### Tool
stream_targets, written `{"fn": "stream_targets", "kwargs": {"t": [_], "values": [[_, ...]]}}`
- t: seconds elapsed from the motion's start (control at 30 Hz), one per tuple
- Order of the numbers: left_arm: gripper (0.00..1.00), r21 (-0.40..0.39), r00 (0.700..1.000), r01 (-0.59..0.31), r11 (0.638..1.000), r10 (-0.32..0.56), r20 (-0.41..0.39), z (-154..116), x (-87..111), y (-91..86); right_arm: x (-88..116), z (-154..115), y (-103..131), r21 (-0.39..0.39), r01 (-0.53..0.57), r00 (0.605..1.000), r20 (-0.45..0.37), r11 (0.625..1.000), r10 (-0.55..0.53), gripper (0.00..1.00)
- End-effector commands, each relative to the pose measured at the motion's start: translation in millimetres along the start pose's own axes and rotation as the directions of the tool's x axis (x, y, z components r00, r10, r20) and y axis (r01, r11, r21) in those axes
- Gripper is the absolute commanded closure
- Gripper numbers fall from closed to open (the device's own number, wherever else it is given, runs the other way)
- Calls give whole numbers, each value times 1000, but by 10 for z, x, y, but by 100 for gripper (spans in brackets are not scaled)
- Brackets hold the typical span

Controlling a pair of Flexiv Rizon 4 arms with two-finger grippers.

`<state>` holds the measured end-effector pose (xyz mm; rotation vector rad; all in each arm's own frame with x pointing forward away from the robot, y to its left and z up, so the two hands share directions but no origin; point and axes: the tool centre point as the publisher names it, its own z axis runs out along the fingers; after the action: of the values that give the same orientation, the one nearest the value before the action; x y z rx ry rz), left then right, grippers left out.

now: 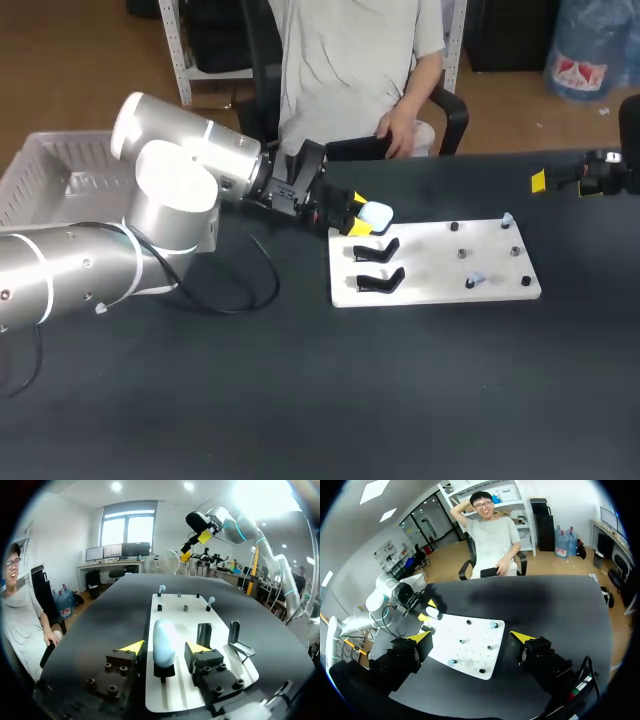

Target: Pick up each earbud case from the left stands, insert the matching earbuds, close the lid, and place the case in the box.

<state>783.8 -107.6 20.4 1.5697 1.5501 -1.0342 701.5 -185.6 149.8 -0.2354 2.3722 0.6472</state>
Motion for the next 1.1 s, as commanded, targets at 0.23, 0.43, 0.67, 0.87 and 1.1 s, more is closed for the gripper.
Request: {"fn": "stream_targets", "kwargs": {"t": [0.23,0.43,0.67,0.87,1.1], "values": [[49,16,1000,-6,1000,6,8,34,16,79,2,-1,-6,-2,1,1000,0,1000,-1,0],[51,26,1000,-19,999,19,7,62,24,51,2,-1,-6,-2,1,1000,0,1000,-1,0],[53,24,1000,-24,999,24,11,80,29,32,2,-1,-6,-2,1,1000,0,1000,-1,0],[66,15,1000,-26,1000,26,13,89,27,26,2,-1,-6,-2,1,1000,0,1000,-1,0],[100,-6,999,-44,999,44,16,44,21,16,2,-1,-6,-2,1,1000,0,1000,-1,0]]}}
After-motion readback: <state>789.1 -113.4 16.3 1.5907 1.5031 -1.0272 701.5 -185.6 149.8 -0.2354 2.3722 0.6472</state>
